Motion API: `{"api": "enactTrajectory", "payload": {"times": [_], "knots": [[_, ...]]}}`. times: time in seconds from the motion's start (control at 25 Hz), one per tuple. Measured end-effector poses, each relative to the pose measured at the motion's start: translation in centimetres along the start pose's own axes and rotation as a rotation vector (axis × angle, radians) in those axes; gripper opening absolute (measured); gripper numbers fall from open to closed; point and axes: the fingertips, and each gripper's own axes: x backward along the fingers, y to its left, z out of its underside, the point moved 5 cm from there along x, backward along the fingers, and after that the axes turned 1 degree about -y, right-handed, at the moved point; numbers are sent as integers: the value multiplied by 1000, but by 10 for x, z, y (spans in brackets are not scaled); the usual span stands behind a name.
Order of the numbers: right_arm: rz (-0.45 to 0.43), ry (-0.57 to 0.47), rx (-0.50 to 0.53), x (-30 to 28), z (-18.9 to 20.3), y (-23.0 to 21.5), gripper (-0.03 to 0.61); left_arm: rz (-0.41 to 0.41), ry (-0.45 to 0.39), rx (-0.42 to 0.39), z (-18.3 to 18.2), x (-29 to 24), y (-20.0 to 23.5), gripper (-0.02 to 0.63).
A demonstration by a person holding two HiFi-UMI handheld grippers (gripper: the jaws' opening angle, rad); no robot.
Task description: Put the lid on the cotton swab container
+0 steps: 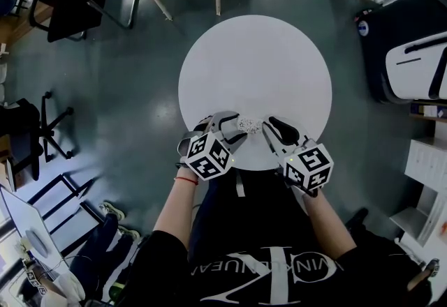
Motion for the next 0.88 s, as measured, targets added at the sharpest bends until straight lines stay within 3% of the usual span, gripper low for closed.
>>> {"api": "enactTrajectory", "payload": {"times": [0.2,0.44,0.88], "knots": [[14,-12,-52,-7,-5,-16,94,4,3,-17,0,-2,2,210],[7,3,-95,-19,-3,-31,118,14,59,-106,2,-4,1,229],[-139,4,-151,-40,-10,-34,127,-44,70,-101,5,-7,0,225]]}}
